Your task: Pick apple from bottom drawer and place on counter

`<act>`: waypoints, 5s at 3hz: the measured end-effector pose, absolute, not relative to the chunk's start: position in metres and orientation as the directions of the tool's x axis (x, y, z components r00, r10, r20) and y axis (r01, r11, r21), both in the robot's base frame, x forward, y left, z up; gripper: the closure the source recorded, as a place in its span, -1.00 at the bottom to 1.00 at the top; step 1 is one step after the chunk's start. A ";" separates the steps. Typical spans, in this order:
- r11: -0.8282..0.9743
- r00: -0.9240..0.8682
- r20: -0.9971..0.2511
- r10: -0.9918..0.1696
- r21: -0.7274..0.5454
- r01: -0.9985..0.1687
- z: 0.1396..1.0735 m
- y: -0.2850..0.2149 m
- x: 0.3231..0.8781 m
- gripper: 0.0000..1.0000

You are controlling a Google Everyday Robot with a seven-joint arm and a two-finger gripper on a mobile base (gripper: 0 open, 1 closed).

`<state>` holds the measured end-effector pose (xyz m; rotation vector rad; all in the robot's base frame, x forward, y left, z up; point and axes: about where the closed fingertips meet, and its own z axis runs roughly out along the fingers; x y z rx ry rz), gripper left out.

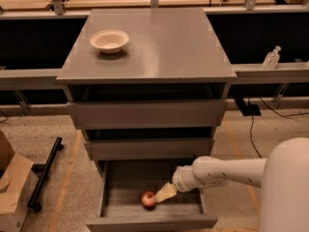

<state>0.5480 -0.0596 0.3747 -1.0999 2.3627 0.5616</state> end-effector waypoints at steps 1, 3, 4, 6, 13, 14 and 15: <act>0.613 -0.588 -0.567 -0.576 0.176 -0.770 0.353 -0.060 0.550 -1.00; 0.661 -0.617 -0.616 -0.489 0.201 -0.723 0.282 -0.045 0.568 -1.00; 0.675 -0.646 -0.627 -0.435 0.248 -0.695 0.240 -0.028 0.578 -1.00; 0.687 -0.710 -0.596 -0.376 0.335 -0.645 0.168 0.007 0.593 -1.00; 0.597 -0.727 -0.520 -0.448 0.432 -0.676 0.233 -0.014 0.583 1.00; 0.510 -0.678 -0.525 -0.515 0.448 -0.734 0.297 -0.035 0.583 1.00; 0.433 -0.638 -0.506 -0.581 0.471 -0.768 0.358 -0.056 0.573 1.00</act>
Offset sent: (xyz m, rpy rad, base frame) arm 0.0238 0.0104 -0.1114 0.0553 -0.0220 -0.1299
